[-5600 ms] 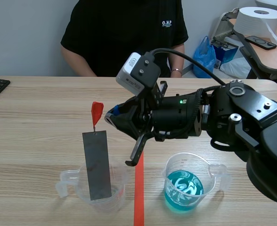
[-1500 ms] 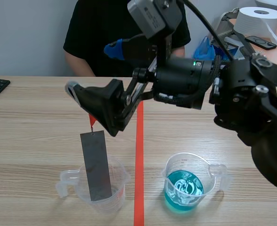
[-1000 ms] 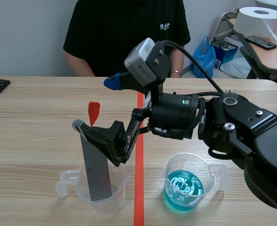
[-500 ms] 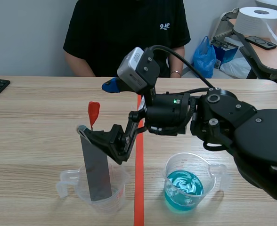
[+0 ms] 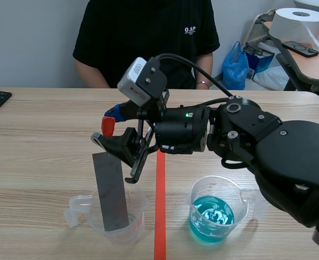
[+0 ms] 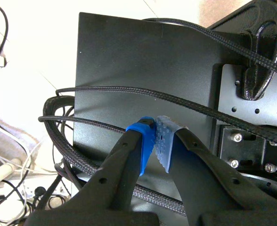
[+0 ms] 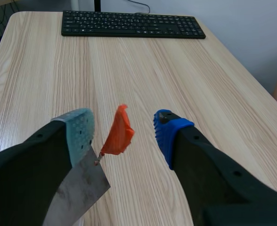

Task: Do the redox reaction experiment.
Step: 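Lift the metal plate out of the left beaker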

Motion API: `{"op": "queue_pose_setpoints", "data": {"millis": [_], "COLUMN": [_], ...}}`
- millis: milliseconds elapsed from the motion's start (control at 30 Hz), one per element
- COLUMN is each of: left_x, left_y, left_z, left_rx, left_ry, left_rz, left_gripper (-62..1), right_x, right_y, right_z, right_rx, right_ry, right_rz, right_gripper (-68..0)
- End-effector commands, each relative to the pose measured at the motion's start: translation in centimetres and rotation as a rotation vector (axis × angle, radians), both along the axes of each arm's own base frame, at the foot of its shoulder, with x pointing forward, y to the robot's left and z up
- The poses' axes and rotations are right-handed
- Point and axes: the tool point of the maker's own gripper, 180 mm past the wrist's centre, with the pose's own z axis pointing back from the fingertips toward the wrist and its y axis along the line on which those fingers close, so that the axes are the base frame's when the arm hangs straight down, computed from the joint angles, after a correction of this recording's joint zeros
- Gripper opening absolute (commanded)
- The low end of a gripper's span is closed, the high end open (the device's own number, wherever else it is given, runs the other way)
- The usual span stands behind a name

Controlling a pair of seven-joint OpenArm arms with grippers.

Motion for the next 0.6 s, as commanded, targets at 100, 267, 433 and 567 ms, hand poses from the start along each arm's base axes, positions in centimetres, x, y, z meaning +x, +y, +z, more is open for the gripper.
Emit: {"op": "queue_pose_setpoints", "data": {"millis": [100, 267, 433, 567], "left_x": [-0.1, -0.1, -0.1, -0.1], "left_y": [0.2, 0.2, 0.2, 0.2], "left_z": [0.2, 0.2, 0.2, 0.2], "left_rx": [0.003, 0.003, 0.003, 0.003], "left_ry": [-0.01, -0.01, -0.01, -0.01], "left_rz": [0.002, 0.002, 0.002, 0.002], "left_gripper": [-58.2, -58.2, -58.2, -58.2], "right_x": [0.4, 0.4, 0.2, 0.0], "right_y": [0.2, 0.2, 0.3, 0.5], "right_z": [1.3, 1.1, 1.8, 2.9], "right_rx": [0.031, 0.021, 0.056, 0.091], "right_ry": [-0.023, -0.02, -0.024, -0.047], "right_rz": [0.005, 0.004, 0.019, 0.03], "right_gripper": [-50.5, -60.1, -66.9, -66.9]}}
